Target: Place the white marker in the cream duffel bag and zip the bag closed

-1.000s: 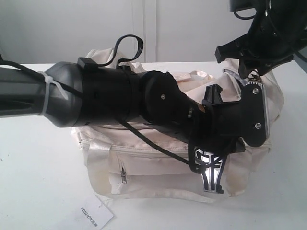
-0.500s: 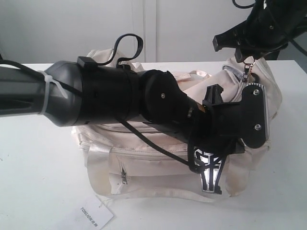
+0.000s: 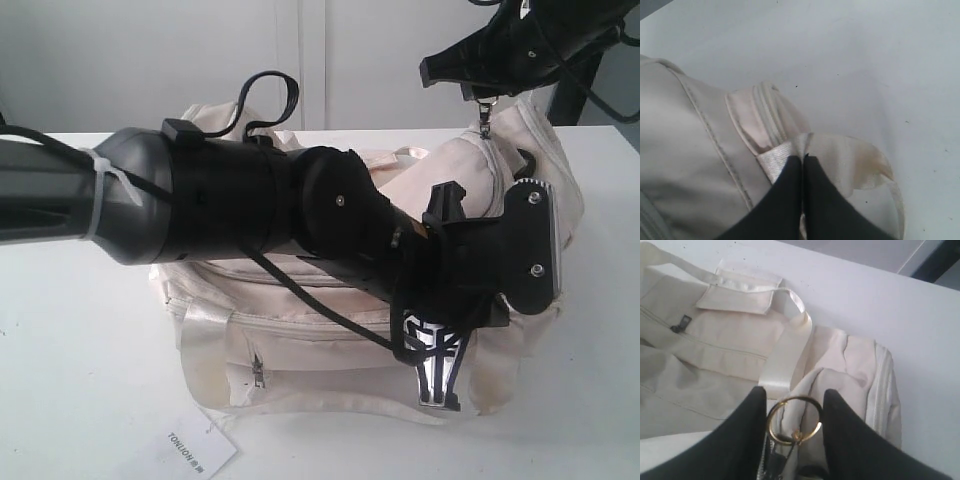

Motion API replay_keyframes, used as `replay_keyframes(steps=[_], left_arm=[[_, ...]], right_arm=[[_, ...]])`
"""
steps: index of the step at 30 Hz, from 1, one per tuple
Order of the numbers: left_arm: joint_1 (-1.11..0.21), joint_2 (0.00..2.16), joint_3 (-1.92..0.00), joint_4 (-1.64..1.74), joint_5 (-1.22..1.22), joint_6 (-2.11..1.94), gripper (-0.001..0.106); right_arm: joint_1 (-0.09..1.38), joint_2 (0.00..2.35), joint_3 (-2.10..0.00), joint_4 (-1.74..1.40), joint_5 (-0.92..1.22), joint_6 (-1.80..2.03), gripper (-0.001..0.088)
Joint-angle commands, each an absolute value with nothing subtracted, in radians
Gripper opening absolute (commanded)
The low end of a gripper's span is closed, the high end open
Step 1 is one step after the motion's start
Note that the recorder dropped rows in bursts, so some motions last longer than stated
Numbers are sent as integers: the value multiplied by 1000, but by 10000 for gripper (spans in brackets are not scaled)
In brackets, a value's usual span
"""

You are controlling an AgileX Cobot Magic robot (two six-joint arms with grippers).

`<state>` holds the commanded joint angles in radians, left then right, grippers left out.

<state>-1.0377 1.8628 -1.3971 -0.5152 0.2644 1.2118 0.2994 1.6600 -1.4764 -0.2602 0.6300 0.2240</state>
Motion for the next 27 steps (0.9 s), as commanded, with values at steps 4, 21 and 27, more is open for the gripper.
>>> replay_keyframes(steps=[4,21,27], left_arm=[[-1038,1863,-1397,-515,259,1212,0],[-1038,1863,-1397,-515,255,1212,0],[-1038,1863,-1397,-515,253,1212,176]], right_arm=[[299,1660,-1476,-164,682,221,0],[299,1653,-1476,88,978,53,19],[299,1653,-1476,88,988,53,211]])
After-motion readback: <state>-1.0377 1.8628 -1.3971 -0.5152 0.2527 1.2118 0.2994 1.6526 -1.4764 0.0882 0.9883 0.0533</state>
